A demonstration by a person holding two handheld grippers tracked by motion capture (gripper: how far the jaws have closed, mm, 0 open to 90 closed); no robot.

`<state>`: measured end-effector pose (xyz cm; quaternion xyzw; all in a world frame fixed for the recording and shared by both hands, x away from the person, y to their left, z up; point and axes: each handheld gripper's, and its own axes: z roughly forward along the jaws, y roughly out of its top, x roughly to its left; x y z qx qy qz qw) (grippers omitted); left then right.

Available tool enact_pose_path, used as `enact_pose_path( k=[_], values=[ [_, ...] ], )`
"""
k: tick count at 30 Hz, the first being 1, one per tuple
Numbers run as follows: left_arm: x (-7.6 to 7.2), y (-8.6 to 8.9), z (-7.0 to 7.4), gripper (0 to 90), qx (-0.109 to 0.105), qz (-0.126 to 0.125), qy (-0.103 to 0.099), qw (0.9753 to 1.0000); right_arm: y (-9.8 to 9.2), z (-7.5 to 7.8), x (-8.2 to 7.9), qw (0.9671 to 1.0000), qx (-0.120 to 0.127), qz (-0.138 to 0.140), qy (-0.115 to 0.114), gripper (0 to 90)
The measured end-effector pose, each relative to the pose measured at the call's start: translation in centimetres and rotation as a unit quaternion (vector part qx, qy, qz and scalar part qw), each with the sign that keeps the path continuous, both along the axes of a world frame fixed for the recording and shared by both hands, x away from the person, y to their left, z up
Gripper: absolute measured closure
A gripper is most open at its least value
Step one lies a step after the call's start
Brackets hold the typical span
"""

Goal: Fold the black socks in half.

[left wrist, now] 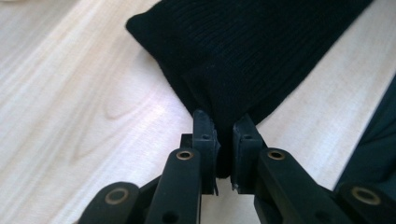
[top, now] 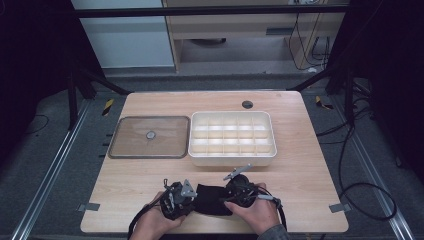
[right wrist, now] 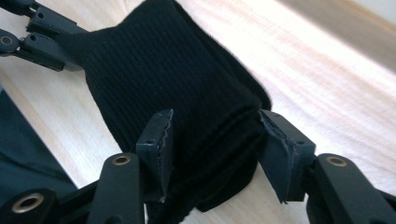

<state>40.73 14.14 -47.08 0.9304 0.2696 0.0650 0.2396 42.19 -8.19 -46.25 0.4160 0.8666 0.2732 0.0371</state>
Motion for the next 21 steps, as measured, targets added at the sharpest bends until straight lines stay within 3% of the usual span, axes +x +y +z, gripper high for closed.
enact_pose_path(
  k=[7,21],
  values=[
    [0.59,0.65,0.67,83.1,-0.023,0.013,0.007,0.9996,0.33,-0.63,0.12,0.9999,-0.006,0.009,0.010,53.2],
    [0.97,0.81,1.04,83.0,-0.027,0.016,0.011,0.9995,-0.03,-0.41,-0.09,0.9999,0.006,0.012,0.008,53.1]
  ],
)
